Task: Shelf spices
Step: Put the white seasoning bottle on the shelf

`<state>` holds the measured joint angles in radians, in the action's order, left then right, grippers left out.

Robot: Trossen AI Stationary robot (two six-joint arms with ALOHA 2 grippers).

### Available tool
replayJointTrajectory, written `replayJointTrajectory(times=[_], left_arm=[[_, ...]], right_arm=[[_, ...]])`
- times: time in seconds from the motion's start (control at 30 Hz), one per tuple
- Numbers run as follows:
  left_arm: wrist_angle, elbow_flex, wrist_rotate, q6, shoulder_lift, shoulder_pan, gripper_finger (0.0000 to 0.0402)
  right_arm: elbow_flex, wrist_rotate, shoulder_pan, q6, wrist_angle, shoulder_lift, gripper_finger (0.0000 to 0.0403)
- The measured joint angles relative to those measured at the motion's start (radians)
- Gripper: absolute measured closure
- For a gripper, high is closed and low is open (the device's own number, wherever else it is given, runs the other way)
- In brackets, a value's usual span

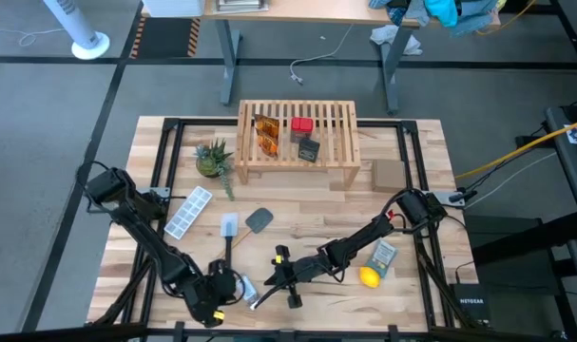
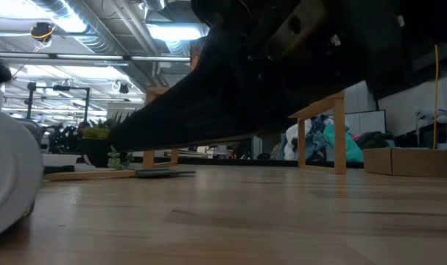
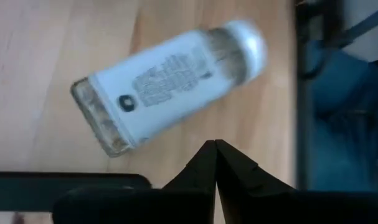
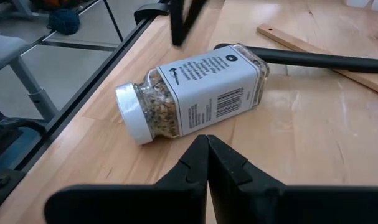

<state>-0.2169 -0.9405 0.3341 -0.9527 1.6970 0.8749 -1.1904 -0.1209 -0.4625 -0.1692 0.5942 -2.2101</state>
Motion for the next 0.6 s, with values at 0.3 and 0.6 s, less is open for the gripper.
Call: replayJointTrajectory(times=[0.3,0.6], left_arm=[[0.120,-0.002,-0.087,0.116,0.144,-0.077,0.0402],[0.159,-0.002,-0.050,0.336,0.149,-0.160,0.0401]], right_arm=[[0.000,-0.001,0.000,0.018,-0.001,0.000,0.0395],[0.000,-0.022,0.000,0.069,-0.023,0.000,0.0395]])
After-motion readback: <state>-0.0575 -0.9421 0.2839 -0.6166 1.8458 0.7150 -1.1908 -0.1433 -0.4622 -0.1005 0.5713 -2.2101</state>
